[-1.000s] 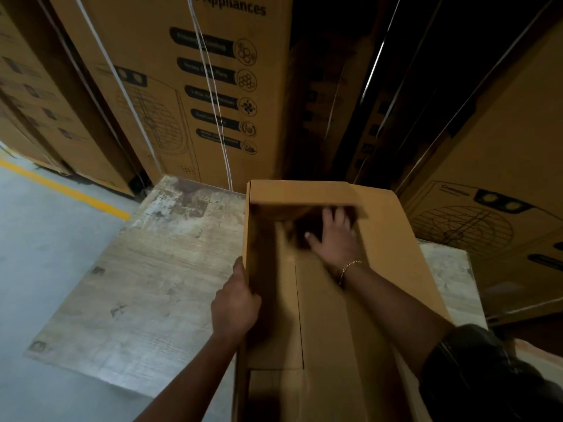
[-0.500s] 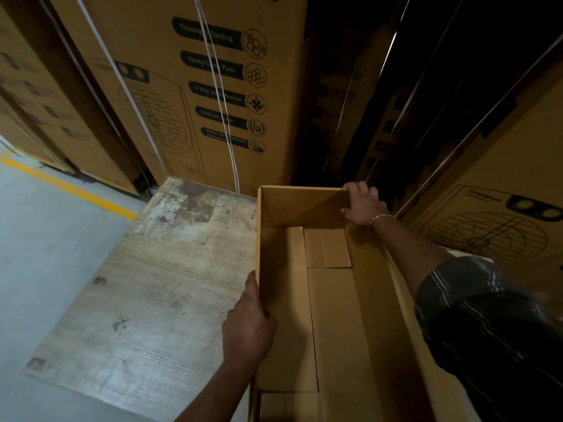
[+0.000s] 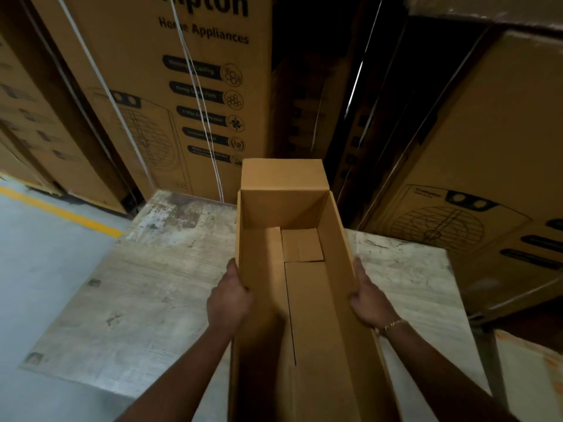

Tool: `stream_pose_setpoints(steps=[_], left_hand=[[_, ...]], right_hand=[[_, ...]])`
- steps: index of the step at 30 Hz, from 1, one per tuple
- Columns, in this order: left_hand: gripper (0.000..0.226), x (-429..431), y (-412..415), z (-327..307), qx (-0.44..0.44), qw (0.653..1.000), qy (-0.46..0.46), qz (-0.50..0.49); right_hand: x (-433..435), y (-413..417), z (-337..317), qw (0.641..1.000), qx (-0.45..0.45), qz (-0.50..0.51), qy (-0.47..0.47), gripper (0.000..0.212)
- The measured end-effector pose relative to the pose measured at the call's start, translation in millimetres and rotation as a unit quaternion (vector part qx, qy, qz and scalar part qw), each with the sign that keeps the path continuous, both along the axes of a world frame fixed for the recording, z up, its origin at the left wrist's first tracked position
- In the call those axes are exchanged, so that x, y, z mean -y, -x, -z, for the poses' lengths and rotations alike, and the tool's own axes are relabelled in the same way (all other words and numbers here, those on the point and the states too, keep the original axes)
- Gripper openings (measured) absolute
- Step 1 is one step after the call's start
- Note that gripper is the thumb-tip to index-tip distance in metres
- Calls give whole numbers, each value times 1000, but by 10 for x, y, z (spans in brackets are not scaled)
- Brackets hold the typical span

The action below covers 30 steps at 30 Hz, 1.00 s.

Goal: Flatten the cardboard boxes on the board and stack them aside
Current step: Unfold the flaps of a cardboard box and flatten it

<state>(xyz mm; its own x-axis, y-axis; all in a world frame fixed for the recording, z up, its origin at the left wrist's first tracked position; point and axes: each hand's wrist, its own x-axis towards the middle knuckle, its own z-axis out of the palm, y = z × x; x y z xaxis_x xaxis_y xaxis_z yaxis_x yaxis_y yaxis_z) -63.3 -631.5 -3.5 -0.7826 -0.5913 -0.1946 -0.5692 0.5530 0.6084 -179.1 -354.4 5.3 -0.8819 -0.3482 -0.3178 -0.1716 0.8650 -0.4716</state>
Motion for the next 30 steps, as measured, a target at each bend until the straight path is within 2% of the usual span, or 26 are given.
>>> stream_pose_setpoints(steps=[3, 7, 10, 13, 15, 18, 20, 23, 26, 30], left_hand=[[62, -35, -130, -48, 33, 999, -15, 11], [81, -341, -888, 37, 59, 996, -59, 24], [80, -689, -1672, 58, 56, 988, -147, 5], [71, -931, -2104, 34, 57, 956, -278, -73], [70, -953, -2197, 57, 65, 942, -311, -109], [70, -903, -2150, 49, 34, 933, -337, -120], [59, -907, -2027, 13, 19, 924, -367, -107], [36, -929, -1744, -25, 1, 891, -446, -88], [31, -820, -1480, 49, 28, 898, -434, -59], [36, -492, -1417, 192, 80, 929, -356, -62]], right_hand=[[-378, -672, 11, 998, 49, 23, 25, 89], [-873, -1369, 60, 988, 112, 73, 81, 83], [-1029, -1739, 98, 963, 153, 153, 163, 72], [-952, -1914, 20, 950, 162, 185, 194, 59], [-920, -1995, -88, 955, 146, 183, 180, 58], [-913, -2093, -443, 973, 70, 174, 136, 59], [-888, -2144, -768, 983, 14, 162, 83, 56], [-751, -2163, -1198, 988, -72, 137, -20, 60], [-379, -2199, -1536, 981, -140, 62, -122, 67], [372, -2205, -1634, 980, -138, -23, -144, 75]])
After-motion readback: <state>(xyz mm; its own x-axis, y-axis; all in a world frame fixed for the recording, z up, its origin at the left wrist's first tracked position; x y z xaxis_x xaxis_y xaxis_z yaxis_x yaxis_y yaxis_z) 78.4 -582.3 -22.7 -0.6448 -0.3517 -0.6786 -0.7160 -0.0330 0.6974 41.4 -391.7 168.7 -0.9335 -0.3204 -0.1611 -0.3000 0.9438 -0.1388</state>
